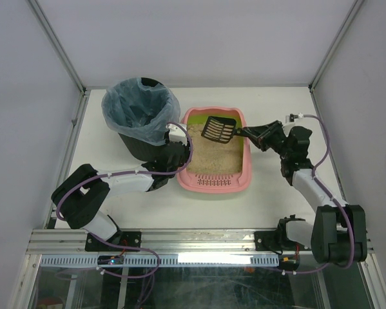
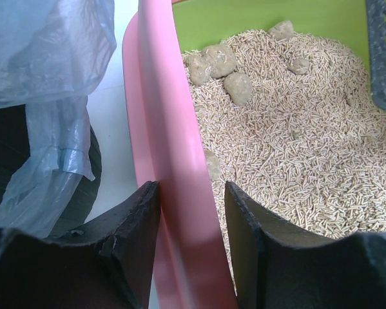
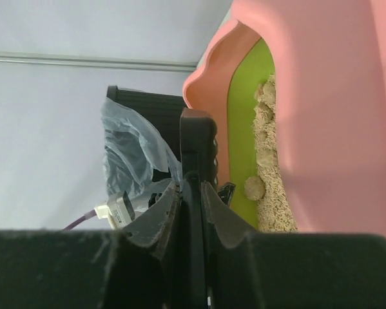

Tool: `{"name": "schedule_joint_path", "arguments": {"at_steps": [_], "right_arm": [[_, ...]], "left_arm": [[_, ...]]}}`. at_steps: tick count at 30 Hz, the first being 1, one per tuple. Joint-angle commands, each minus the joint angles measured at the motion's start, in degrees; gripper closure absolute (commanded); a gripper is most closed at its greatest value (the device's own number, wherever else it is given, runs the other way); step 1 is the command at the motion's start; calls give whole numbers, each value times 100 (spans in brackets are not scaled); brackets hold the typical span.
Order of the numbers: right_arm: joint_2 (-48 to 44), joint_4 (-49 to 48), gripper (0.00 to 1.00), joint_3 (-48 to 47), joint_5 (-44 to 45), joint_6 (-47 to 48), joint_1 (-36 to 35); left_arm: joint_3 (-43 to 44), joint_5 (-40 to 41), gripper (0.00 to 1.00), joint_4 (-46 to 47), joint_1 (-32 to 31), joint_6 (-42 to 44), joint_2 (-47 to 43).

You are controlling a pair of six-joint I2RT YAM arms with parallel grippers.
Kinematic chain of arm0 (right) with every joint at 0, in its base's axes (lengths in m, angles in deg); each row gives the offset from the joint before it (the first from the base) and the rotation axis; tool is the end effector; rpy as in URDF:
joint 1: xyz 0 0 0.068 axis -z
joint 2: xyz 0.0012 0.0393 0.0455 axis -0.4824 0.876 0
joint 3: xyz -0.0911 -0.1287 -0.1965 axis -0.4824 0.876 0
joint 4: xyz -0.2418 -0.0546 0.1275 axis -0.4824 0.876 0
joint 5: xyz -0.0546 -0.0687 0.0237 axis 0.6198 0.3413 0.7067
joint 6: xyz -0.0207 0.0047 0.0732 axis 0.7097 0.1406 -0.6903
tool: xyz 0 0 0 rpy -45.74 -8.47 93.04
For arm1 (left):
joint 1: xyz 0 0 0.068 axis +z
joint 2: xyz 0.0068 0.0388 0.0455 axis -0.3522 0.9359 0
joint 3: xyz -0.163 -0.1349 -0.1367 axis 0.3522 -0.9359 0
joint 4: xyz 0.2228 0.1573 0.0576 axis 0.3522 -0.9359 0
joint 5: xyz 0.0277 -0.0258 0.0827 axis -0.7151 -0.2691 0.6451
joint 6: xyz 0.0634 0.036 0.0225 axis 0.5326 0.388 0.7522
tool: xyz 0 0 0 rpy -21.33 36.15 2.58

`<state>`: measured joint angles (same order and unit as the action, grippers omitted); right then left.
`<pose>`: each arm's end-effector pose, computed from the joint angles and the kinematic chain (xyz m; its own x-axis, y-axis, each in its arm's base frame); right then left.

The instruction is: Clean the litter box

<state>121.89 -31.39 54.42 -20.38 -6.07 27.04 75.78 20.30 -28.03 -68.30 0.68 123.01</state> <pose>0.2989 0.0446 0.2038 -0.5889 0.7789 -0.2156 -0.0102 0.2596 0.9657 0.2619 -0.2391 0.1453 -0.3606 0.0853 -0.9288 0.2498 0.9683 -0.0081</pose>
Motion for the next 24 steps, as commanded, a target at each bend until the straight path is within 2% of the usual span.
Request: {"name": "schedule_joint_path", "arguments": {"at_steps": [1, 7, 18, 24], "right_arm": [[-573, 1812, 100, -732, 851, 1341, -172], [-541, 3782, 100, -1805, 2307, 2740, -940], [996, 5683, 100, -3795, 4364, 3790, -2639], [1921, 6170, 100, -4410, 4470, 3939, -2980]], "left_arm": [[201, -672, 57, 274, -207, -146, 43], [186, -675, 57, 294, -210, -155, 47], [188, -638, 57, 288, -207, -138, 24], [183, -634, 57, 284, -207, -139, 20]]}}
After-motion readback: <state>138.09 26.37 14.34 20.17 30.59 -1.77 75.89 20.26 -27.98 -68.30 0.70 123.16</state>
